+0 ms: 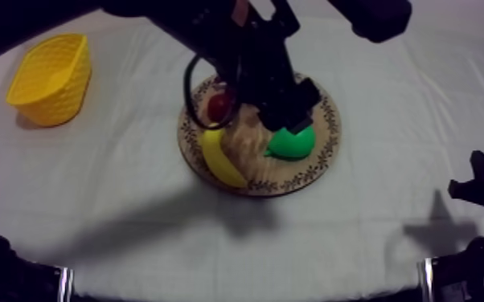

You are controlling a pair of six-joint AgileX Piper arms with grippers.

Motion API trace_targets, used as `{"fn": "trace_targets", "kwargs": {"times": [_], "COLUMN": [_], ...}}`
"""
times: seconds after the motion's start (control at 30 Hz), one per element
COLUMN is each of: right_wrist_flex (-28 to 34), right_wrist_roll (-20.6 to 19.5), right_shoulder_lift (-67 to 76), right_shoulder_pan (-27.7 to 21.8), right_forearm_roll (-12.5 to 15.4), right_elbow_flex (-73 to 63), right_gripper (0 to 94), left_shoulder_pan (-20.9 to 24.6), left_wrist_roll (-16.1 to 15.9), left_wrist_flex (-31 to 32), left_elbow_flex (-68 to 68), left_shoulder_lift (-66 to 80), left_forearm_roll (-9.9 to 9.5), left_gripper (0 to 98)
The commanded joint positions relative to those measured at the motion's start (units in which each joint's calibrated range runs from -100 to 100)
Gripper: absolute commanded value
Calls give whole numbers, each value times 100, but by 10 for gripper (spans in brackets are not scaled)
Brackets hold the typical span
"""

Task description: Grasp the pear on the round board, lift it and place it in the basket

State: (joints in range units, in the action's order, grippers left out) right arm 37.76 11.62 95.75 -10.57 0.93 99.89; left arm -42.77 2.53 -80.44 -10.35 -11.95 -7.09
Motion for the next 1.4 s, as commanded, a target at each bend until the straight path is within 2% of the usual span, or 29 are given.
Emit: {"fn": "trace_targets", "kwargs": {"times": [0.0, 0.53, 1.37], "right_wrist_flex": [-2, -2, -2], "right_wrist_roll": [8, 8, 8], "right_shoulder_lift": [0, 0, 0], "right_shoulder_pan": [0, 0, 0], "right_forearm_roll": [-2, -2, -2], "right_elbow_flex": [0, 0, 0], "right_gripper": [4, 4, 4], "left_shoulder_pan": [5, 142, 282], "left_wrist_roll": [-46, -356, -730], "left_wrist_flex": [-65, -589, -1197], "left_elbow_flex": [-118, -1407, -3309], "left_shoulder_lift": [-219, -2117, -4324], "left_forearm_roll": [-1, -127, -105], "left_gripper": [926, 960, 962]}}
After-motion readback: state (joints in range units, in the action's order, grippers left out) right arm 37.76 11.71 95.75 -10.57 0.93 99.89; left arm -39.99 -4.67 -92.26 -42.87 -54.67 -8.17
